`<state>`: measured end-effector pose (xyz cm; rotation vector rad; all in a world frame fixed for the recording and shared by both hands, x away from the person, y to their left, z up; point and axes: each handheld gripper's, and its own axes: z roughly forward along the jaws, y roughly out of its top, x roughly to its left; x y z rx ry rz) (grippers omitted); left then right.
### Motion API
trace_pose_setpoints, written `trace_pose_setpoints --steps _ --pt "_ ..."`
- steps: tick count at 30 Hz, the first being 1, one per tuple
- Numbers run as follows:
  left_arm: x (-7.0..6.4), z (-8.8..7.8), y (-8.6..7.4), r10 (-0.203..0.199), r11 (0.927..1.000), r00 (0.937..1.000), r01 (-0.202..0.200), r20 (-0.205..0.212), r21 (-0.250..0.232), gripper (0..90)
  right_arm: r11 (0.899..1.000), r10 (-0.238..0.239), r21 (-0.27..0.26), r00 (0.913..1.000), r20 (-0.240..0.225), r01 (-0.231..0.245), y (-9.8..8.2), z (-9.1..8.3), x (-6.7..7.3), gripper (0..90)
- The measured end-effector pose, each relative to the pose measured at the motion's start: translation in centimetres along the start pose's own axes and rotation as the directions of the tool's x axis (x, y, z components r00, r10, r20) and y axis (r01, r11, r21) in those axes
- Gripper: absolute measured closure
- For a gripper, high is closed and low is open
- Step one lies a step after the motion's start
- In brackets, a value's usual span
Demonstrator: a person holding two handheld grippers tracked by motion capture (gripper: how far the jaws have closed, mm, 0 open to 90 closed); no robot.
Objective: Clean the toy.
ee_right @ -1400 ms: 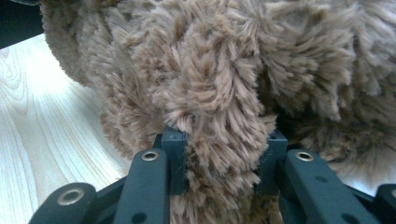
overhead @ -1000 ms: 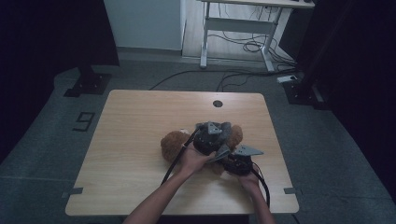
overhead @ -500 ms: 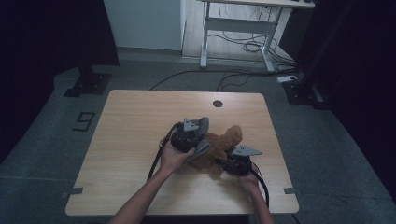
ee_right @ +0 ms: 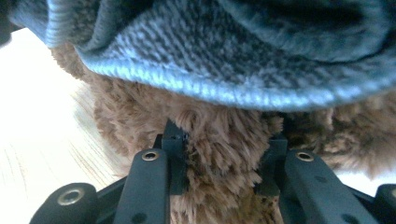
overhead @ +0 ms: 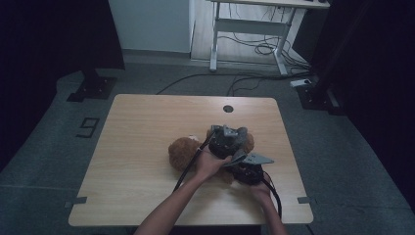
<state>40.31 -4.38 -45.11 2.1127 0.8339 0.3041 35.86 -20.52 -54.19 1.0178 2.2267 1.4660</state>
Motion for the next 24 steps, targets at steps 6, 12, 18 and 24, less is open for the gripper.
trace_pose_setpoints --steps 6,12,18,24 --pt "1.2 -2.5 -1.1 0.032 0.9995 0.9967 -0.031 -0.075 0.008 79.1 1.000 -0.011 0.000 0.9999 0.001 0.011 0.1 0.0 0.1 64.4" --pt "4.4 -5.6 -3.9 -0.025 0.9996 0.9949 0.024 -0.098 -0.015 79.3 1.000 -0.003 -0.003 1.0000 -0.009 0.003 0.1 0.0 -0.1 64.4" --pt "5.1 -8.0 -5.2 -0.035 0.9981 0.9962 0.030 -0.080 -0.054 79.3 1.000 -0.012 -0.001 0.9998 -0.013 0.012 0.2 0.1 0.0 64.4" --pt "6.7 -10.3 -5.6 -0.067 0.9950 0.9886 0.056 -0.134 -0.083 79.2 1.000 -0.005 -0.003 0.9999 -0.014 0.005 0.1 0.1 -0.1 64.4"
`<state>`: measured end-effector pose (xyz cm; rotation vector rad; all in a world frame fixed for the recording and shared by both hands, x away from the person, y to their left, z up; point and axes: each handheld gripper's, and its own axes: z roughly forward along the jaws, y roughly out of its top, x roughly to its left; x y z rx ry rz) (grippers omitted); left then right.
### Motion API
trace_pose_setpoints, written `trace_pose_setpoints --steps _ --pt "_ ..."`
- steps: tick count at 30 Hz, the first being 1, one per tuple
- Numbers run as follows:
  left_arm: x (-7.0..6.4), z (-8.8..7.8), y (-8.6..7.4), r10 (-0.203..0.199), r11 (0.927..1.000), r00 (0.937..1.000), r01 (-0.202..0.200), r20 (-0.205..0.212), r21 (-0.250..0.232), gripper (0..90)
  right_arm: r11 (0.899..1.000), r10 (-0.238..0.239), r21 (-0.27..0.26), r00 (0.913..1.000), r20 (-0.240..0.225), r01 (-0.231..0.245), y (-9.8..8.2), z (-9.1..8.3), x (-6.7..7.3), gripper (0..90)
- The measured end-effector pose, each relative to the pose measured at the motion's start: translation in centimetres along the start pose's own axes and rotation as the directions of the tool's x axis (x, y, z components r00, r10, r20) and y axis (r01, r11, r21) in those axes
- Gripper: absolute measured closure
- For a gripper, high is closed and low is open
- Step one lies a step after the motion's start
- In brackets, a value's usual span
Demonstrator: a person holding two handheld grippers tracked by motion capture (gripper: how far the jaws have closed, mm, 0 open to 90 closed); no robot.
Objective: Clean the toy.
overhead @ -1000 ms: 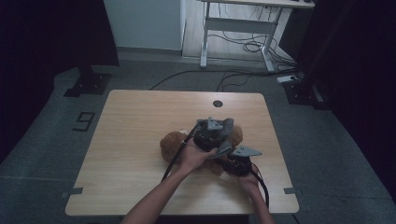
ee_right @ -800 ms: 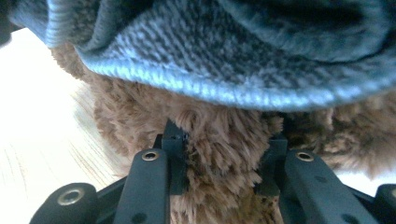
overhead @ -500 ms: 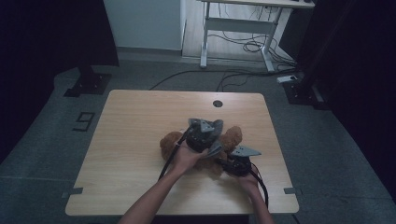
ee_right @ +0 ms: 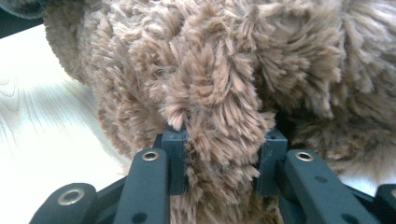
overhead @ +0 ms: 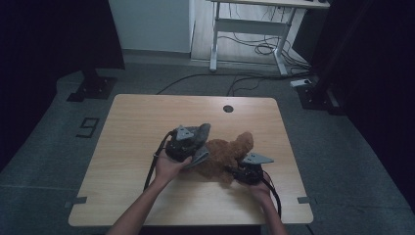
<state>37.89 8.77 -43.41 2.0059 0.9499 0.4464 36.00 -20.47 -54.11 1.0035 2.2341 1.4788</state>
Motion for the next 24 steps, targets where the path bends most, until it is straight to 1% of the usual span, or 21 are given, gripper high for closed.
trace_pose_setpoints --steps 2,4,5,6,7,8,10,11,13,15,17,19,20,22,23,24 --pt "1.1 -0.6 -0.2 -0.008 0.9999 0.9989 0.008 -0.046 0.007 79.1 1.000 0.001 0.000 1.0000 -0.001 -0.001 0.0 0.0 -0.1 64.4" --pt "2.6 -0.9 -0.7 -0.034 0.9989 0.9967 0.036 -0.074 0.028 79.1 1.000 0.003 0.000 1.0000 -0.003 -0.003 -0.1 0.0 -0.1 64.4" --pt "3.4 -1.0 -1.0 -0.062 0.9973 0.9955 0.065 -0.071 0.035 79.0 1.000 0.003 -0.001 1.0000 -0.004 -0.003 -0.1 0.0 -0.1 64.4" --pt "4.3 -1.0 -1.4 -0.100 0.9940 0.9935 0.102 -0.054 0.038 79.0 1.000 0.002 -0.001 1.0000 -0.003 -0.002 -0.1 0.0 -0.1 64.4" --pt "4.7 -1.0 -1.6 -0.118 0.9920 0.9919 0.120 -0.046 0.038 79.0 1.000 -0.003 0.000 1.0000 -0.002 0.003 -0.1 0.0 -0.1 64.4" --pt "4.9 -1.0 -1.6 -0.123 0.9915 0.9914 0.125 -0.045 0.038 79.0 1.000 -0.004 0.000 1.0000 -0.001 0.004 -0.1 0.0 -0.1 64.4" --pt "4.7 -1.0 -1.3 -0.120 0.9920 0.9918 0.121 -0.045 0.036 79.0 1.000 -0.003 0.000 1.0000 -0.001 0.003 -0.1 0.0 -0.1 64.4" --pt "4.3 -0.9 -1.0 -0.106 0.9935 0.9934 0.108 -0.043 0.035 79.0 1.000 -0.003 0.001 1.0000 0.000 0.003 -0.1 0.0 -0.1 64.5" --pt "3.2 -0.5 -0.3 -0.084 0.9961 0.9964 0.084 -0.012 0.026 79.0 1.000 -0.002 0.002 1.0000 0.002 0.002 -0.1 0.0 -0.1 64.4" --pt "1.9 0.0 0.4 -0.061 0.9979 0.9978 0.060 0.025 0.023 78.8 1.000 0.000 0.001 1.0000 0.003 0.000 -0.1 0.0 -0.2 64.4" --pt "0.7 0.6 0.8 -0.031 0.9990 0.9987 0.030 0.039 0.034 78.7 1.000 0.001 0.001 1.0000 0.004 -0.001 -0.1 -0.1 -0.2 64.4" --pt "-0.1 1.3 0.9 -0.014 0.9987 0.9988 0.012 0.047 0.050 78.6 1.000 0.002 0.001 1.0000 0.003 -0.002 -0.1 -0.1 -0.2 64.4" --pt "-0.3 1.5 0.8 -0.009 0.9984 0.9989 0.006 0.046 0.056 78.6 1.000 0.002 0.001 1.0000 0.003 -0.002 -0.1 -0.1 -0.2 64.4" --pt "-0.5 1.9 0.5 0.005 0.9977 0.9995 -0.008 0.032 0.068 78.5 1.000 0.000 0.001 1.0000 0.003 0.000 -0.1 -0.1 -0.2 64.4" --pt "-0.3 1.9 0.3 0.006 0.9975 0.9995 -0.008 0.030 0.071 78.6 1.000 -0.002 0.001 1.0000 0.003 0.002 -0.1 -0.1 -0.2 64.4" --pt "0.0 1.9 0.1 -0.002 0.9975 0.9994 0.000 0.035 0.070 78.6 1.000 -0.003 0.001 1.0000 0.002 0.003 -0.1 -0.1 -0.2 64.4"
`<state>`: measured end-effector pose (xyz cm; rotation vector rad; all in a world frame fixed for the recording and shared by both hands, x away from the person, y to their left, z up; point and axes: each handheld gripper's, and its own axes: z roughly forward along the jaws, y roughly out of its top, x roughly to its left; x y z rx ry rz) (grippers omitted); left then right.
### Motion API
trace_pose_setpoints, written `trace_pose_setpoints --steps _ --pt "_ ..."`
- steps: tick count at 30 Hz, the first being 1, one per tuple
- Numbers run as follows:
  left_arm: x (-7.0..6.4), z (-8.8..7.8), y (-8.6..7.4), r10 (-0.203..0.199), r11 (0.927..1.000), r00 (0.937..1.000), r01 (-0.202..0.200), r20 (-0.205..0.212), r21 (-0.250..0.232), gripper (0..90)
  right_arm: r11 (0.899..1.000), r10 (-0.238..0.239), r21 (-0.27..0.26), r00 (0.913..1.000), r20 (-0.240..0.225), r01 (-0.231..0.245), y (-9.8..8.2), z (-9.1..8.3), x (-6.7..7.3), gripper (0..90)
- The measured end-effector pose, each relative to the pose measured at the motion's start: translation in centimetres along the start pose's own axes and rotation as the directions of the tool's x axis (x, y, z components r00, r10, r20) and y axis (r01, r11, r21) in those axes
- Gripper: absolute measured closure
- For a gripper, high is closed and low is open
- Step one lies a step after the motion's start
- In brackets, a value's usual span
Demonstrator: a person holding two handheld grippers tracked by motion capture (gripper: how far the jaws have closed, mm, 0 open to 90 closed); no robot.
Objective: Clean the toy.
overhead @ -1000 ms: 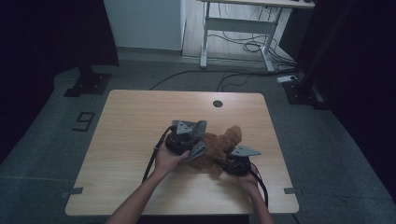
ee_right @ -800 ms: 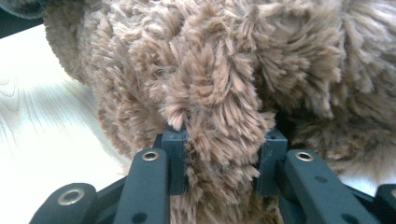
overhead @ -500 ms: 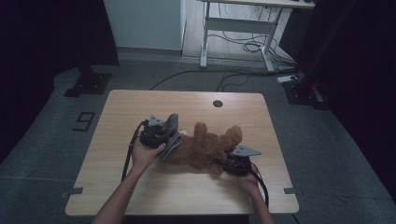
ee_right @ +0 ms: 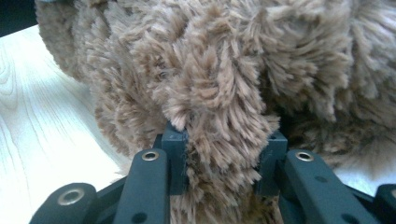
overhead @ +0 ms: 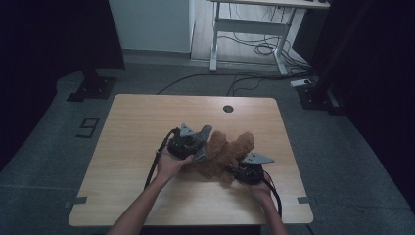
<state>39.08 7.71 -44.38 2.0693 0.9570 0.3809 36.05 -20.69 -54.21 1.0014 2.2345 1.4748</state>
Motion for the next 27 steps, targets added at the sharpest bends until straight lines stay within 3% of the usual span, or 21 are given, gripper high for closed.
trace_pose_setpoints --steps 4,8,13,16,18,24,27 --pt "1.3 -1.0 -1.0 -0.036 0.9991 0.9992 0.037 0.015 -0.023 78.6 1.000 -0.006 0.004 1.0000 -0.002 0.006 0.0 0.0 0.1 64.3" --pt "3.4 -2.7 -2.4 -0.083 0.9955 0.9963 0.082 -0.019 -0.047 78.6 1.000 -0.004 0.003 1.0000 -0.002 0.004 0.0 0.0 0.1 64.3" --pt "5.8 -3.6 -4.6 -0.147 0.9890 0.9865 0.145 -0.073 -0.029 78.6 1.000 -0.002 0.002 1.0000 -0.005 0.002 0.0 0.0 0.1 64.3" --pt "6.6 -3.4 -6.1 -0.175 0.9844 0.9810 0.176 -0.083 0.001 78.7 1.000 -0.002 0.002 1.0000 -0.005 0.002 0.0 0.0 0.1 64.3" --pt "6.9 -2.9 -7.2 -0.188 0.9818 0.9798 0.189 -0.069 0.018 78.8 1.000 0.001 0.000 1.0000 -0.006 -0.001 -0.1 0.0 0.0 64.3" --pt "7.3 -1.1 -9.1 -0.209 0.9730 0.9751 0.215 -0.076 0.085 78.9 1.000 0.004 -0.004 1.0000 -0.005 -0.004 -0.2 0.0 0.0 64.3" --pt "7.7 -1.2 -9.0 -0.229 0.9699 0.9707 0.234 -0.072 0.067 78.9 1.000 0.002 -0.005 1.0000 -0.004 -0.002 -0.2 0.0 0.0 64.2"
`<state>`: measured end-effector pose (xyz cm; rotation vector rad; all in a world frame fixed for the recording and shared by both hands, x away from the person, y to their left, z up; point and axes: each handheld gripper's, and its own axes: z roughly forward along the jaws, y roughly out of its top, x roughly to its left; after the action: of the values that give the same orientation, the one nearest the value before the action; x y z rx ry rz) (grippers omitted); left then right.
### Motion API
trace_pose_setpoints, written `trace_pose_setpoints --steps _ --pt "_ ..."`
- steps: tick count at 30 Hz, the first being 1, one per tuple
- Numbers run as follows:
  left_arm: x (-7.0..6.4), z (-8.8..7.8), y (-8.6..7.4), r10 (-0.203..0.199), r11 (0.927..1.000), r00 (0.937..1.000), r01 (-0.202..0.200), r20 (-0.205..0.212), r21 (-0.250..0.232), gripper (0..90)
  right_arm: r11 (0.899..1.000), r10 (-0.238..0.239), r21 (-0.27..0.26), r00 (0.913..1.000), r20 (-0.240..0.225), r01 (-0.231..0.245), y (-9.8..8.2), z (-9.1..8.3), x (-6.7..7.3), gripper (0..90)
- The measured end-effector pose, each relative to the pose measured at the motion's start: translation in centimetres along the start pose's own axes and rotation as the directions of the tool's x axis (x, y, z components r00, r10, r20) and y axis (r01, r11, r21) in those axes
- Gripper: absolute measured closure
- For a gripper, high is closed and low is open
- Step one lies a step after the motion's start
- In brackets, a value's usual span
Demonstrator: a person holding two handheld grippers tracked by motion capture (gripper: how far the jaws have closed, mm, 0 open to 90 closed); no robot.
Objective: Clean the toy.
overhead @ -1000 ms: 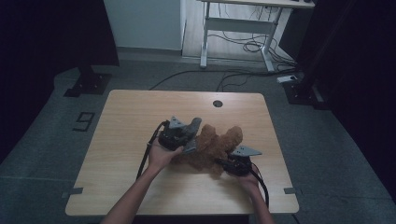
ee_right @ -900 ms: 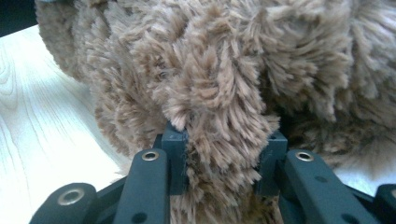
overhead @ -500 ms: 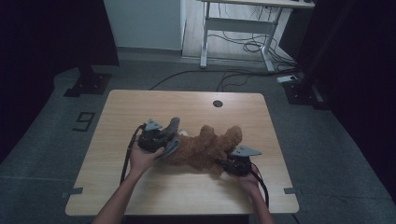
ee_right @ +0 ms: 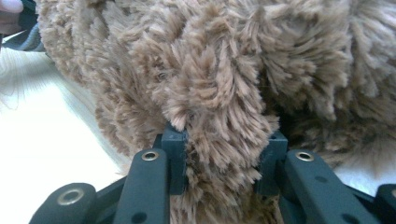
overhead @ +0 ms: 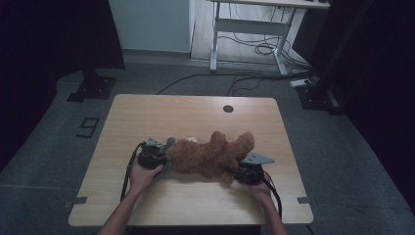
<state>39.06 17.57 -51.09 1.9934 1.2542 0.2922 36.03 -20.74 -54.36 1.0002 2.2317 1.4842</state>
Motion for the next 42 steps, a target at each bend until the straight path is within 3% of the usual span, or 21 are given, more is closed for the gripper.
trace_pose_setpoints --steps 2,5,8,11,15,19,23,27,32,38,42 --pt "0.2 -0.8 0.5 -0.003 0.9996 1.0000 0.003 -0.004 -0.026 78.8 1.000 -0.001 0.001 1.0000 0.000 0.001 0.0 0.0 0.0 64.2" --pt "0.0 -3.0 2.0 0.002 0.9944 1.0000 -0.002 -0.001 -0.106 78.8 1.000 0.004 0.000 1.0000 -0.001 -0.004 0.0 0.0 -0.1 64.2" --pt "-1.4 -5.2 3.7 0.044 0.9799 0.9990 -0.041 0.011 -0.195 78.8 1.000 0.000 0.000 1.0000 0.003 0.000 0.0 0.0 -0.1 64.3" --pt "-3.3 -6.2 5.6 0.100 0.9678 0.9948 -0.093 0.016 -0.234 78.6 1.000 -0.004 0.000 0.9999 0.012 0.004 0.0 0.1 -0.1 64.3" --pt "-5.6 -4.9 8.3 0.141 0.9673 0.9890 -0.128 0.044 -0.219 78.6 1.000 -0.013 -0.005 0.9991 0.041 0.013 0.3 0.5 -0.3 64.3" --pt "-6.3 -2.4 9.7 0.124 0.9760 0.9907 -0.112 0.056 -0.187 78.6 1.000 -0.024 -0.011 0.9983 0.054 0.025 0.6 0.9 -0.7 64.4" --pt "-6.3 0.0 9.4 0.105 0.9857 0.9914 -0.093 0.078 -0.141 78.7 1.000 -0.016 -0.024 0.9971 0.075 0.017 0.7 1.3 -1.0 64.7" --pt "-5.8 0.9 8.4 0.091 0.9900 0.9920 -0.081 0.088 -0.115 78.7 0.999 -0.022 -0.033 0.9953 0.094 0.026 0.8 1.6 -1.0 64.6" --pt "-6.0 0.4 6.8 0.117 0.9855 0.9893 -0.105 0.087 -0.133 79.1 1.000 -0.011 -0.019 0.9962 0.087 0.013 0.9 1.1 -0.7 59.1" --pt "-6.6 -0.5 5.2 0.152 0.9785 0.9834 -0.135 0.100 -0.156 79.3 0.997 0.073 -0.003 0.9966 0.037 -0.073 0.9 -0.5 -1.0 41.1" --pt "-6.8 -1.2 4.3 0.160 0.9759 0.9794 -0.138 0.123 -0.169 79.2 0.990 0.132 -0.055 0.9905 0.037 -0.130 0.8 -2.4 -1.7 31.7"
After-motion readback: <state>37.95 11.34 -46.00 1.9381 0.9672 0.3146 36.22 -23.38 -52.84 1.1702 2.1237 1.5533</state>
